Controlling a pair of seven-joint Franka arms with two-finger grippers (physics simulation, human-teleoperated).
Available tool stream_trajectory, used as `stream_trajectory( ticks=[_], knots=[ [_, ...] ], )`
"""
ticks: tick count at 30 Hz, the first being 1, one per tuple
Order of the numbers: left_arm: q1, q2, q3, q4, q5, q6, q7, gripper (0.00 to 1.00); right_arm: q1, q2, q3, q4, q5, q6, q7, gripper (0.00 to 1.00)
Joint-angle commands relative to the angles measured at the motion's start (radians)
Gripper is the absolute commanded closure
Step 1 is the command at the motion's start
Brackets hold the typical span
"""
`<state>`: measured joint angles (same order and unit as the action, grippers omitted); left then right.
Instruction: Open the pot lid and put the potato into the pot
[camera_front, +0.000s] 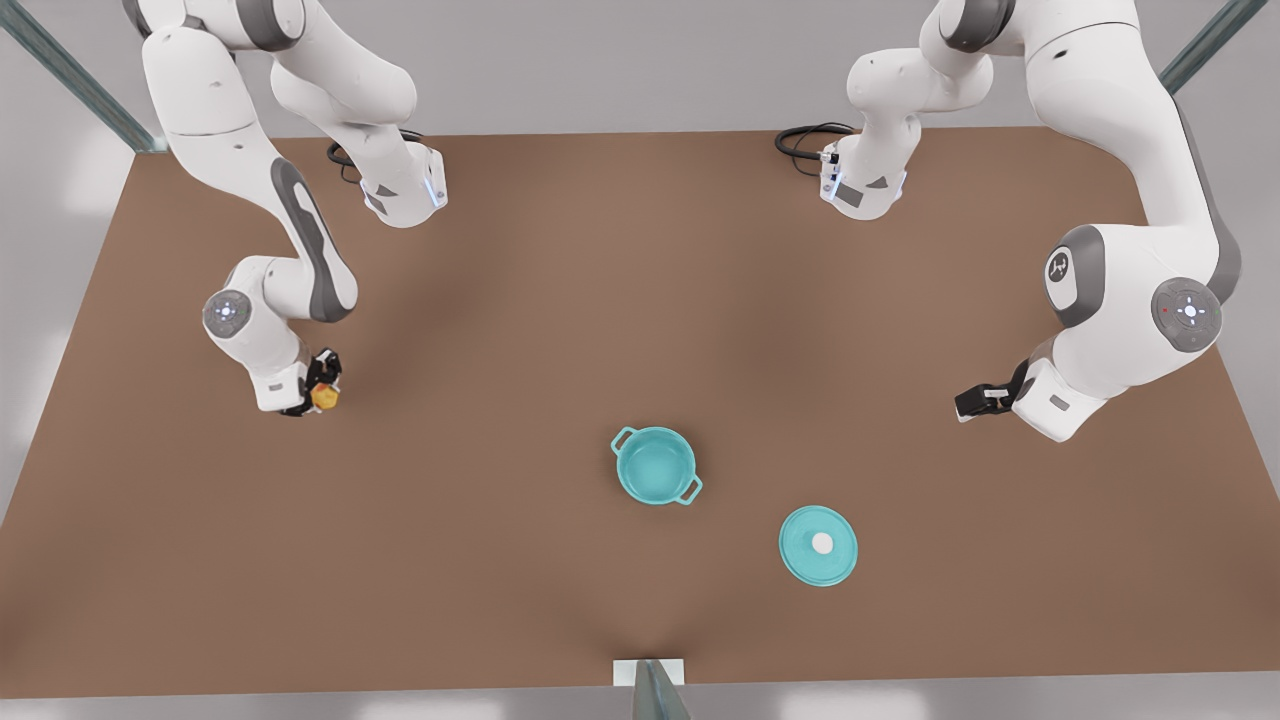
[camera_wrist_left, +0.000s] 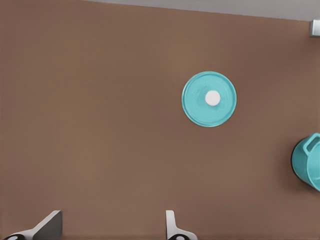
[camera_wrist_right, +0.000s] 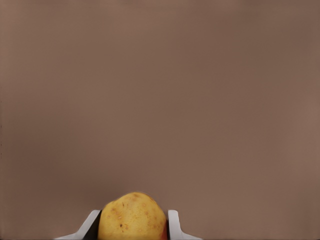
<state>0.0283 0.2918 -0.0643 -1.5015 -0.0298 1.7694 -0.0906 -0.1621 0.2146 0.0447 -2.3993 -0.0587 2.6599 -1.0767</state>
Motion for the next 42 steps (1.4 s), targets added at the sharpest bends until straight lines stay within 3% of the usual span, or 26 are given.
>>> stream_trajectory(
  ticks=[1,6,15,28,37,42],
  knots=[
    [0.001,0.0,0.0,0.001,0.001,0.001,0.029,0.0,0.003,-0.012,0.024,0.025,0.028,-0.133,0.001,0.48],
    [0.007,-0.006,0.006,0.003,0.001,-0.007,0.02,0.0,0.004,-0.029,0.132,0.175,0.028,-0.356,0.153,0.49],
    [0.002,-0.005,0.003,0.001,0.001,-0.008,0.015,0.0,0.035,0.025,0.371,0.377,0.091,-0.48,0.506,0.49],
    [0.002,-0.003,0.003,0.003,0.001,-0.007,0.014,0.0,0.314,0.391,0.369,0.888,0.089,-0.497,0.919,0.49],
    [0.002,-0.003,0.001,0.003,0.001,-0.007,0.014,0.0,0.51,0.684,0.363,1.207,0.089,-0.269,0.995,0.49],
    [0.001,-0.002,0.001,0.004,0.001,-0.007,0.015,0.0,0.57,0.778,0.346,1.226,0.089,-0.158,1.009,0.49]
  ],
)
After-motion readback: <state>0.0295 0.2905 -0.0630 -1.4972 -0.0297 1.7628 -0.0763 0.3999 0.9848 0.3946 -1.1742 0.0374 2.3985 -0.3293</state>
